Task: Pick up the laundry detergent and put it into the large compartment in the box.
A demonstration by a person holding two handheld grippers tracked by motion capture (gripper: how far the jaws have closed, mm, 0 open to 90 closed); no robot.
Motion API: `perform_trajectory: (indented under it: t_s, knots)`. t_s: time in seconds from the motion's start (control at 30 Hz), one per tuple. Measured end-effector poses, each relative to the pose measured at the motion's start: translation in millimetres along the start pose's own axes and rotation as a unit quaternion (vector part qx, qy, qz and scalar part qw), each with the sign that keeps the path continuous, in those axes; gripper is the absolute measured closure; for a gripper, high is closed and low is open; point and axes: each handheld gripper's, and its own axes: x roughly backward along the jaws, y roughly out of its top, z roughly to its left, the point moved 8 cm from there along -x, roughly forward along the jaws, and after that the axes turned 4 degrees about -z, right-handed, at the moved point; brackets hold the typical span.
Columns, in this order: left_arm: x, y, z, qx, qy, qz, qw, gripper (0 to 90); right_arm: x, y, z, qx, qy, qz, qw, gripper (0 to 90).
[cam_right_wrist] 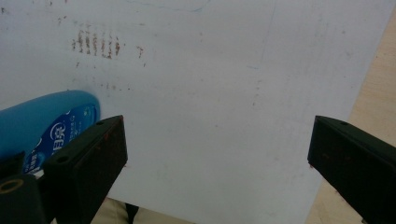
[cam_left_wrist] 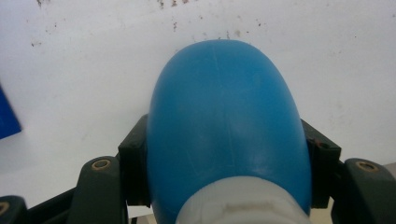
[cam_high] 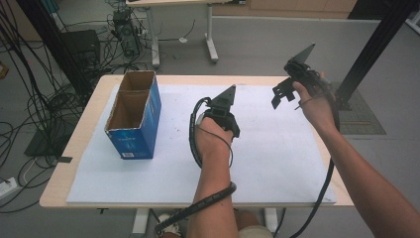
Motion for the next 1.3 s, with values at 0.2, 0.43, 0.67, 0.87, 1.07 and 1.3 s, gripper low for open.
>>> perform_trajectory:
  t_s: [0.2, 0.43, 0.67, 0.87, 1.07, 1.3]
  knots:
    - [0.5, -0.2, -1.1, -0.004, 0.002, 0.003, 1.0000, 37.1, 0.0, -0.2, 0.7, 0.002, 0.000, 0.000, 1.0000, 4.5]
    - [3.3, -0.8, -1.9, -0.011, 0.006, 0.003, 0.9999, 37.1, 1.8, -2.0, 2.0, 0.003, 0.001, -0.001, 1.0000, 4.5]
    - [21.8, -2.9, 4.5, -0.010, 0.008, -0.001, 0.9999, 37.1, 3.5, -4.6, 3.3, 0.005, 0.003, -0.001, 1.0000, 4.5]
    - [49.5, -1.9, 11.9, -0.015, 0.007, -0.005, 0.9999, 37.1, 6.7, -5.7, 4.2, 0.003, 0.005, 0.000, 1.0000, 4.5]
    - [87.6, 2.2, 22.1, -0.023, 0.007, -0.008, 0.9997, 37.1, 10.0, -7.1, 4.0, 0.003, 0.008, 0.002, 1.0000, 4.5]
    - [127.1, 4.3, 40.7, -0.023, -0.002, -0.016, 0.9996, 37.1, 4.9, -6.9, 2.8, 0.000, 0.009, 0.010, 0.9999, 4.5]
